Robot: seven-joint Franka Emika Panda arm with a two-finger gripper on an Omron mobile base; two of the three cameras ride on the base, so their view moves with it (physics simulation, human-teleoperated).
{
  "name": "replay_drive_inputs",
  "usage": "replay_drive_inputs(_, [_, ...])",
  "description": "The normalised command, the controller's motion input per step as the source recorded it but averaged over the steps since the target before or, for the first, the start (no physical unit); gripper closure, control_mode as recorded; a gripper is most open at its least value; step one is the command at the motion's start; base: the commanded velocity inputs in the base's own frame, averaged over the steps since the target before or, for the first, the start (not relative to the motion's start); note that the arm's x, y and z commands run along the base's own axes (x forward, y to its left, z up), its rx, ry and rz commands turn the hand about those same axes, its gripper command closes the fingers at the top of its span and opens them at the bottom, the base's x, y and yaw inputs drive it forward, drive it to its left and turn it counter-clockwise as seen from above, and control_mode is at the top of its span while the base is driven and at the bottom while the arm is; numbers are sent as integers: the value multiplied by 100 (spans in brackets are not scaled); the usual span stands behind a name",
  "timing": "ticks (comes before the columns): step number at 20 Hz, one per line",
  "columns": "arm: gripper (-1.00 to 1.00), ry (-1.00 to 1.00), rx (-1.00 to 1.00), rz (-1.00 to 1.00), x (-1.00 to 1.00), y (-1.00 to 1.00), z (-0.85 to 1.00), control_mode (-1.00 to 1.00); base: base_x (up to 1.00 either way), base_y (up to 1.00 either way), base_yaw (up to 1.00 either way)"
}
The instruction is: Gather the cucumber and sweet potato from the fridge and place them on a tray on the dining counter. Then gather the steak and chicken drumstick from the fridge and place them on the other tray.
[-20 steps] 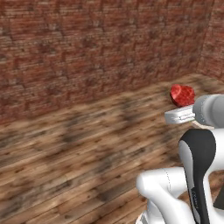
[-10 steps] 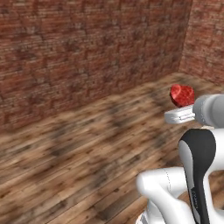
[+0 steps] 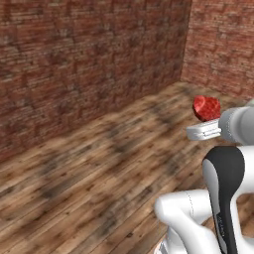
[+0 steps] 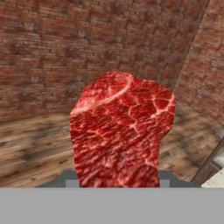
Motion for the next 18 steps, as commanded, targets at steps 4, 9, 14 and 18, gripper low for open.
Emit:
replay_drive_inputs(4, [100,0,0,0,0,0,0,100,70,0,-29])
replay_drive_inputs(9, [100,0,0,0,0,0,0,100,70,0,-29])
replay_drive_inputs(14, [100,0,0,0,0,0,0,100,70,0,-29])
replay_drive_inputs(18, [100,0,0,0,0,0,0,100,68,0,-29])
